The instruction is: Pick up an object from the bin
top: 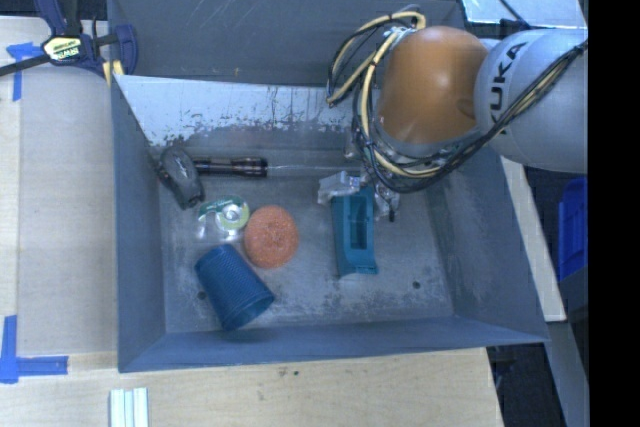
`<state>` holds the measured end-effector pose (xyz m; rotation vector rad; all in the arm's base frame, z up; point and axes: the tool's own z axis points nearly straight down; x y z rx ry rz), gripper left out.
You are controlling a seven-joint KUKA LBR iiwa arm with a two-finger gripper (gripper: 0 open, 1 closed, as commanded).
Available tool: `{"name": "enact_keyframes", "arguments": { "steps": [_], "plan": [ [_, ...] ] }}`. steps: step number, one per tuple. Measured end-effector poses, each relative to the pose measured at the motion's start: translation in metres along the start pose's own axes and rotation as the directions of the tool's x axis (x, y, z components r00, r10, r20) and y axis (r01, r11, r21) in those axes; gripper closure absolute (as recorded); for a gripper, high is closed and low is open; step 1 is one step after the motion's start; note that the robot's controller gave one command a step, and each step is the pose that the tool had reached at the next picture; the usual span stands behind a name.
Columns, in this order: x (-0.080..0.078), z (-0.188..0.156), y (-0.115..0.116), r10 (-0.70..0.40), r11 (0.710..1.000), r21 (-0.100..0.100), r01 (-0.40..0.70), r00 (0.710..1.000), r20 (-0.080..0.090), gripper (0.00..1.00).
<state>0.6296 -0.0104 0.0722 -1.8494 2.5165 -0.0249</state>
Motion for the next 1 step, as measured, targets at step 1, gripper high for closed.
{"name": "enact_keyframes", "arguments": {
  "steps": [1],
  "plan": [
    [0.0009,-0.0246,-0.0006,0.004,1.0,0.001,-0.004,1.0,-0.001,1.0]
  ]
}}
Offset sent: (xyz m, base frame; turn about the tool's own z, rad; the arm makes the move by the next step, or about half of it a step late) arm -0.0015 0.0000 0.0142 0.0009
